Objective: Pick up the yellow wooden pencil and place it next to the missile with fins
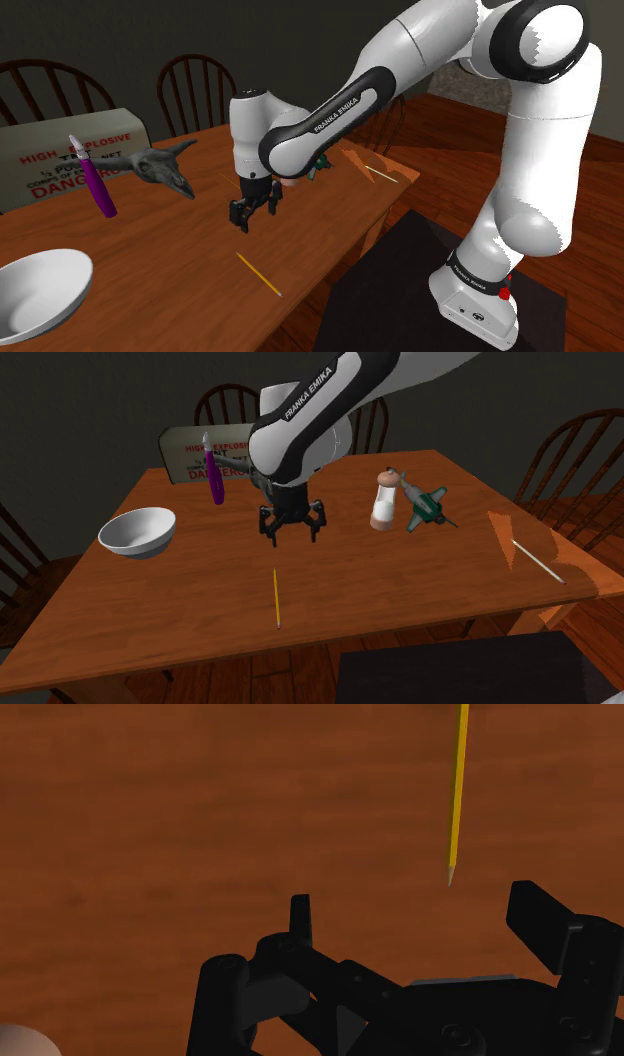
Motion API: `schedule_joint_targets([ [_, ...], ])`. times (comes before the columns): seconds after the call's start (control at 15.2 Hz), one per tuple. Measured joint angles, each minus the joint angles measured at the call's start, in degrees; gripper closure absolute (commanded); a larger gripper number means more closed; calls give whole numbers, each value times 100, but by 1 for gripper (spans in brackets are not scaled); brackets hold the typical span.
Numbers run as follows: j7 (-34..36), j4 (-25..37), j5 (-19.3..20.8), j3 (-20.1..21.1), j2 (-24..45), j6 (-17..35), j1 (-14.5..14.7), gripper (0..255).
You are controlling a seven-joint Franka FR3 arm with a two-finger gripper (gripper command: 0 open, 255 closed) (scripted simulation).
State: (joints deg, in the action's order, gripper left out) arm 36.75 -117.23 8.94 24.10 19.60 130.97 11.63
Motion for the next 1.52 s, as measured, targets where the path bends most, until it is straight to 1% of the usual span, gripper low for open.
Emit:
schedule_joint_targets([
  [0.33, 444, 1003, 385, -166, 1087, -126, 457, 0],
  [0.46, 572, 1224, 475, -219, 1381, -100, 603, 0],
  [0.59, 629, 1350, 539, -266, 1583, -42, 679, 0],
  [0.92, 690, 1369, 645, -354, 1852, 199, 744, 0],
  [1.32, 706, 1339, 662, -366, 1878, 257, 752, 0],
  [1.39, 706, 1339, 662, -366, 1878, 257, 752, 255],
  [1.52, 705, 1353, 656, -346, 1863, 268, 762, 255],
])
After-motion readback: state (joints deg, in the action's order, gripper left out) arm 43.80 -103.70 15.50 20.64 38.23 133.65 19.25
